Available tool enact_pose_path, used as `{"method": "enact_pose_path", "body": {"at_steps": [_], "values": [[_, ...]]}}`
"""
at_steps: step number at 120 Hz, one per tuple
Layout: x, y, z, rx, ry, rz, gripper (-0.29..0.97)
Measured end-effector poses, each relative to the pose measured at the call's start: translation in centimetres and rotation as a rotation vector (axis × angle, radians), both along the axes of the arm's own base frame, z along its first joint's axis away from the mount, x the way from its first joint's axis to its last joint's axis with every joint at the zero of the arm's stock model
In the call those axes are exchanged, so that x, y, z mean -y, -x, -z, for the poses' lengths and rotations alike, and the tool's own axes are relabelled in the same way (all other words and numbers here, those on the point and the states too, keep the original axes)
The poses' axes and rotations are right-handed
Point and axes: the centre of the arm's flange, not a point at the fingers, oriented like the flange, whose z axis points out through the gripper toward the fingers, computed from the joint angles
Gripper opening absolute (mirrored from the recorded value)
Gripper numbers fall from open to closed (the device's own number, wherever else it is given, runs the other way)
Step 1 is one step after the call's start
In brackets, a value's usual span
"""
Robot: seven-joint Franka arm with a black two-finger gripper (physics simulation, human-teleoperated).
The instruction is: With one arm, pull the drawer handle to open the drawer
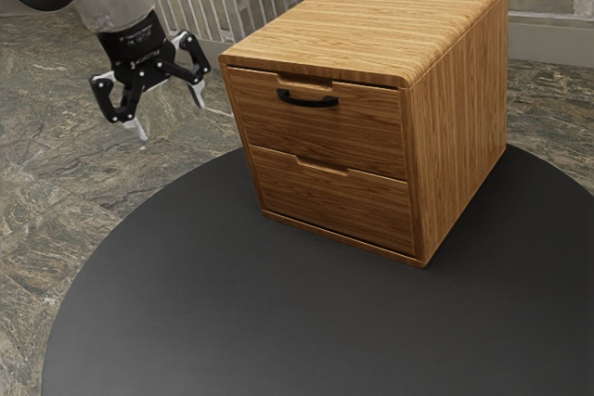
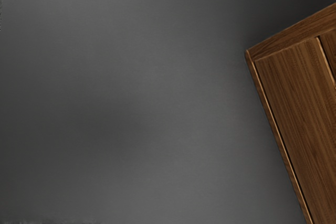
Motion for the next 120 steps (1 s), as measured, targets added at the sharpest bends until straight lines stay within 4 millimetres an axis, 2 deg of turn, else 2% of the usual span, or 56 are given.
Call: {"method": "enact_pose_path", "body": {"at_steps": [43, 48, 57, 61, 65, 73, 84, 89, 93, 99, 109, 120], "values": [[-0.6, 0.2, -0.6, 0.023, 0.025, -0.139, 0.66], [-0.6, 1.5, -2.6, 0.063, 0.032, -0.152, 0.66], [-0.2, 6.0, -9.0, 0.189, 0.015, -0.173, 0.66], [0.0, 6.9, -10.3, 0.219, 0.007, -0.189, 0.66], [0.8, 7.0, -10.9, 0.241, 0.003, -0.194, 0.66], [4.1, 4.4, -9.9, 0.261, 0.006, -0.163, 0.66], [9.6, -1.2, -6.0, 0.26, 0.031, -0.104, 0.66], [11.8, -2.9, -4.5, 0.263, 0.048, -0.085, 0.66], [12.8, -4.0, -3.3, 0.265, 0.063, -0.084, 0.66], [12.9, -5.1, -1.7, 0.267, 0.081, -0.104, 0.66], [11.5, -6.6, 0.3, 0.282, 0.099, -0.163, 0.66], [9.9, -7.2, 0.6, 0.322, 0.109, -0.223, 0.66]]}}
